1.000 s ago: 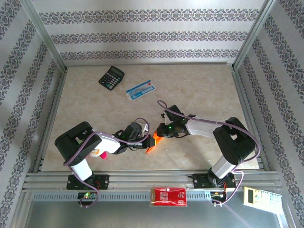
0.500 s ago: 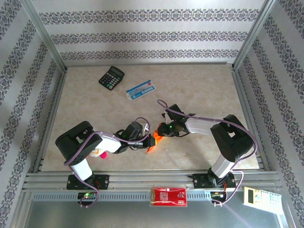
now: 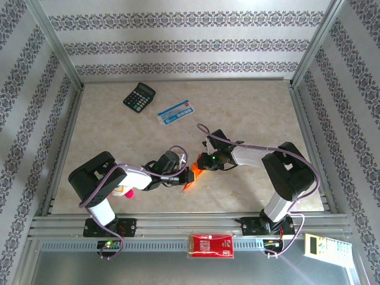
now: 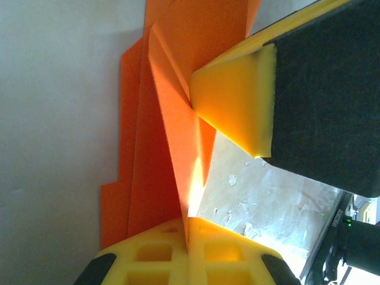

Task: Fold a paper plane with a square sheet of paper (pick it up from the middle)
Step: Fold the wing for the fifth time at the center of the table.

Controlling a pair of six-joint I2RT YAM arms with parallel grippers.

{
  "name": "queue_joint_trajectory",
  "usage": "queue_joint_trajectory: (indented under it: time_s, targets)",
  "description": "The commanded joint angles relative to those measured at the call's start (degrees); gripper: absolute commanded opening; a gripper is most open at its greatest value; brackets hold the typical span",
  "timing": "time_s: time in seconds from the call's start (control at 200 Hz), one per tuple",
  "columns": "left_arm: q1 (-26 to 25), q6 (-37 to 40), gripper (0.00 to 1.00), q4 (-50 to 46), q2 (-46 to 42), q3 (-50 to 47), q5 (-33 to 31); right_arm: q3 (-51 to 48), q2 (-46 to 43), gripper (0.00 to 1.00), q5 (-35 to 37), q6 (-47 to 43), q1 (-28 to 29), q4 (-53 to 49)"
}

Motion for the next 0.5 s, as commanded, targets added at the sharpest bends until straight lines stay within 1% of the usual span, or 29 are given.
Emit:
queue_joint_trajectory:
  time_s: [0.0,0.255,0.385,0.495]
  targets:
    - [0.61,2.15,0.11,-9.56,-1.66,0.21,-2.12,-0.59,3.22,0.21,2.98,-1.09,-0.55,-2.74]
    - [0.61,2.53,0.21,-13.05,-7.19,0.34,-2.35,-0.73,3.32,0.21,2.94,-1.10,-0.54,-3.07]
    - [0.60,2.31,0.27,-13.15,-11.07,-0.78,-1.86,-0.91,3.13,0.21,2.96,-1.12,-0.54,-3.14]
    - [0.65,2.33,0.27,-13.56,-13.40,-1.31,-1.30,-1.08,2.92,0.21,3.26,-1.16,-0.55,-3.07]
